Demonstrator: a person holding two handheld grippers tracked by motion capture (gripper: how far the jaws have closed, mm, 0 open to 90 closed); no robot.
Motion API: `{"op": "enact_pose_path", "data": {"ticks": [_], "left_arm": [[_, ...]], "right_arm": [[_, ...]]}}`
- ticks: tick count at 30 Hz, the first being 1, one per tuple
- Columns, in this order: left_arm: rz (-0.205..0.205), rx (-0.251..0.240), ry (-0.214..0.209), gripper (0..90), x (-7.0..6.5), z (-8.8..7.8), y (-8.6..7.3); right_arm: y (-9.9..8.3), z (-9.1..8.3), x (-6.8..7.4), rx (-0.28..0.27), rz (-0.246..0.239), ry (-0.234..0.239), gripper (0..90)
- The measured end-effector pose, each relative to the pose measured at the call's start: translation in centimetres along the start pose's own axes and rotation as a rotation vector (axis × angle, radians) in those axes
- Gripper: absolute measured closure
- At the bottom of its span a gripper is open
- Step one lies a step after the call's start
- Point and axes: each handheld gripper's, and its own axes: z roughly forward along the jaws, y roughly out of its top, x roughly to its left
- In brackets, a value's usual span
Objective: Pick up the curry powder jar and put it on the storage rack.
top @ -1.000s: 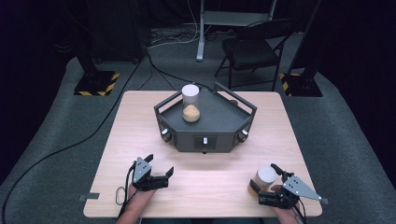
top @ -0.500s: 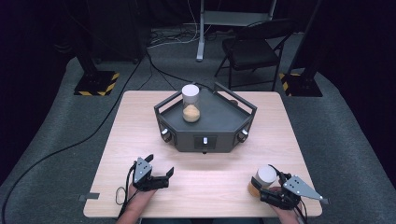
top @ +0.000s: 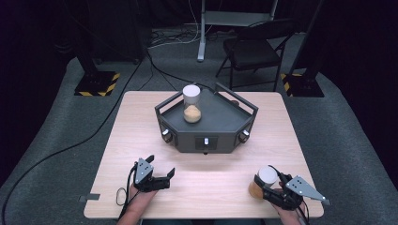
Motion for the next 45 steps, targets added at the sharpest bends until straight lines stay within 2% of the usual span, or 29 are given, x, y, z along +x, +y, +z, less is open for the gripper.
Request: {"op": "enact_pose_path", "data": {"ticks": [5, 8, 12, 19, 42, 45], "left_arm": [[0.000, -0.001, -0.001, 1.7, 0.0, 0.0, 0.0], [0.001, 0.002, 0.003, 1.7, -0.1, 0.0, 0.0], [-0.003, 0.000, 0.003, 1.7, -0.1, 0.0, 0.0], [0.013, 0.001, 0.000, 1.7, -0.2, 0.0, 0.0], [0.017, 0.001, -0.015, 1.6, 0.0, 0.0, 0.0], [0.018, 0.000, -0.016, 1.6, 0.0, 0.1, 0.0]], "right_arm": [[0.3, 0.1, 0.1, 0.007, -0.004, 0.014, 31.8], [0.6, 0.3, -0.3, 0.007, -0.005, 0.046, 31.8], [1.2, 0.8, -0.5, -0.001, -0.011, 0.066, 31.8], [2.3, 1.9, -0.6, -0.010, -0.029, 0.096, 31.8], [7.7, 3.9, -0.4, -0.043, -0.103, 0.142, 32.0], [8.1, 4.1, -0.3, -0.047, -0.102, 0.149, 32.0]]}}
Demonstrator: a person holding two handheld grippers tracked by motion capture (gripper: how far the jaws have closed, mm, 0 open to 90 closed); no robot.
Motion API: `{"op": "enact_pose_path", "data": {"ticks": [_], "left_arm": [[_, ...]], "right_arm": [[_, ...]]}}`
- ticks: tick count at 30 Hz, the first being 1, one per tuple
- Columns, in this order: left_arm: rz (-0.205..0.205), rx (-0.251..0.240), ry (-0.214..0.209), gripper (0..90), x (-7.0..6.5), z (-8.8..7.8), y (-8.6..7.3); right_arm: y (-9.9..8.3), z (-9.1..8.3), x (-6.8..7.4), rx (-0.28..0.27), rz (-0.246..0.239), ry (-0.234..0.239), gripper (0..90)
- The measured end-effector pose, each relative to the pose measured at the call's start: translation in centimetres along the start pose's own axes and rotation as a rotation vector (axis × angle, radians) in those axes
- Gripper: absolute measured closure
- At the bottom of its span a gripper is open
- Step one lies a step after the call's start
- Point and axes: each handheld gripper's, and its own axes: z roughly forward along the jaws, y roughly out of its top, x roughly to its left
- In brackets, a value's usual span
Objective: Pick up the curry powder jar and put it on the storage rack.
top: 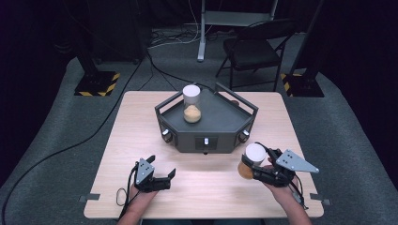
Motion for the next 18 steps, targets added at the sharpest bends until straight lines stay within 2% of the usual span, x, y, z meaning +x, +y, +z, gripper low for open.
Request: {"op": "enact_pose_path", "data": {"ticks": [14, 18], "left_arm": [[0.002, 0.002, -0.004, 1.5, 0.0, 0.0, 0.0], [0.005, 0.003, -0.002, 1.5, 0.0, 0.0, 0.1]], "right_arm": [[2.7, 1.9, -0.2, -0.022, 0.008, 0.003, 32.2], [3.7, 2.6, -0.2, -0.024, -0.005, -0.004, 32.1]]}}
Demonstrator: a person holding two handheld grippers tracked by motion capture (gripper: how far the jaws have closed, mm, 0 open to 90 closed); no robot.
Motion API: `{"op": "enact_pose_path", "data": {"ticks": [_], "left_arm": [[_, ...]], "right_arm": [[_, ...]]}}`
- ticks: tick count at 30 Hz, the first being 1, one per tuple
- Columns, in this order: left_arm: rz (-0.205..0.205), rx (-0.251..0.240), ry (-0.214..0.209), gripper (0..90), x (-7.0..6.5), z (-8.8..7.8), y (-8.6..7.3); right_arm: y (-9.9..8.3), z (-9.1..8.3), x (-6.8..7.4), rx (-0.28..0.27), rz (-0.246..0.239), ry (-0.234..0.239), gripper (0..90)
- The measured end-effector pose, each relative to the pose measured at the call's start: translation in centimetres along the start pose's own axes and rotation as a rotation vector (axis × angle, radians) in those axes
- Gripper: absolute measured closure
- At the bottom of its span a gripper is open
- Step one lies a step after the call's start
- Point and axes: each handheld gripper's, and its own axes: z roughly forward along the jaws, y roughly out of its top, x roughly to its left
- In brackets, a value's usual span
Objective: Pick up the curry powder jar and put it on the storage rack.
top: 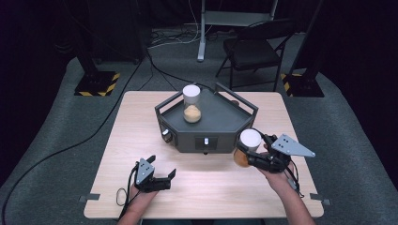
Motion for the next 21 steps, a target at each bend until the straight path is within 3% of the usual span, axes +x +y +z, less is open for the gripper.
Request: {"op": "enact_pose_path", "data": {"ticks": [21], "left_arm": [[-0.002, -0.004, -0.005, 1.5, 0.1, 0.0, -0.1]], "right_arm": [[3.3, 3.7, 0.0, -0.038, 0.011, -0.037, 32.2]]}}
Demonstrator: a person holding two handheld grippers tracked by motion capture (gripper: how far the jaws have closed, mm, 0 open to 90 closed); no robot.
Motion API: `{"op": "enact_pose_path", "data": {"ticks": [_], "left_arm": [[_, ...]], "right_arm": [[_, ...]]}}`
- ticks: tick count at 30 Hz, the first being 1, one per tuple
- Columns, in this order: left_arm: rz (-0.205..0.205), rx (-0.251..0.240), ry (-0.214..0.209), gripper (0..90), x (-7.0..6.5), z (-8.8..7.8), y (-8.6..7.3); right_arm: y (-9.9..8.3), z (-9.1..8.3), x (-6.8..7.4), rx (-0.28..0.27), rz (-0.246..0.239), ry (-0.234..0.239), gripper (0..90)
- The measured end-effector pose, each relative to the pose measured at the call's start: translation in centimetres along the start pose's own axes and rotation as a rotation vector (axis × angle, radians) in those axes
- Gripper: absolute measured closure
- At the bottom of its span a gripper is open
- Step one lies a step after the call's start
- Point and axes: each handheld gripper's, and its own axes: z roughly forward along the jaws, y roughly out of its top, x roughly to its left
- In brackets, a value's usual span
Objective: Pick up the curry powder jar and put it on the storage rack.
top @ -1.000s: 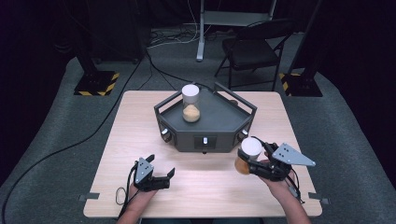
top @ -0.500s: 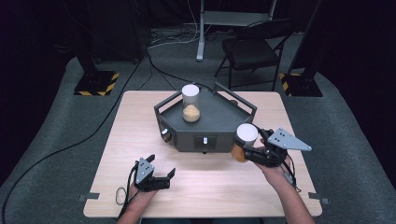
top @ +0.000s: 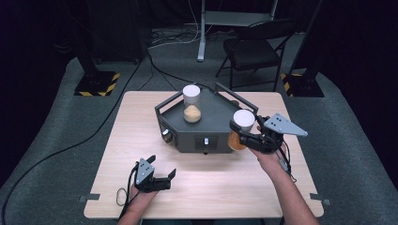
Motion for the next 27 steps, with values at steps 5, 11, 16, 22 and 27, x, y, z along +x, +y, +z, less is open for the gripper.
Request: {"op": "enact_pose_path", "data": {"ticks": [5, 11, 16, 22, 27], "left_arm": [[-0.001, -0.001, -0.002, 1.5, 0.0, 0.0, 0.0], [-0.002, 0.000, -0.006, 1.5, 0.1, 0.0, 0.0], [-0.003, -0.002, -0.014, 1.5, 0.2, 0.0, 0.0], [-0.002, -0.003, -0.018, 1.5, 0.3, 0.0, -0.1], [0.004, -0.002, -0.020, 1.5, 0.3, -0.1, 0.0]], "right_arm": [[0.4, 0.9, 0.1, -0.007, 0.006, -0.020, 32.2], [1.1, 2.1, -0.1, -0.017, 0.009, -0.037, 32.2], [1.8, 3.1, -0.3, -0.025, 0.004, -0.055, 32.2], [2.0, 4.0, -0.3, -0.029, -0.007, -0.090, 32.2], [2.1, 5.0, -0.3, -0.034, -0.004, -0.103, 32.2]]}}
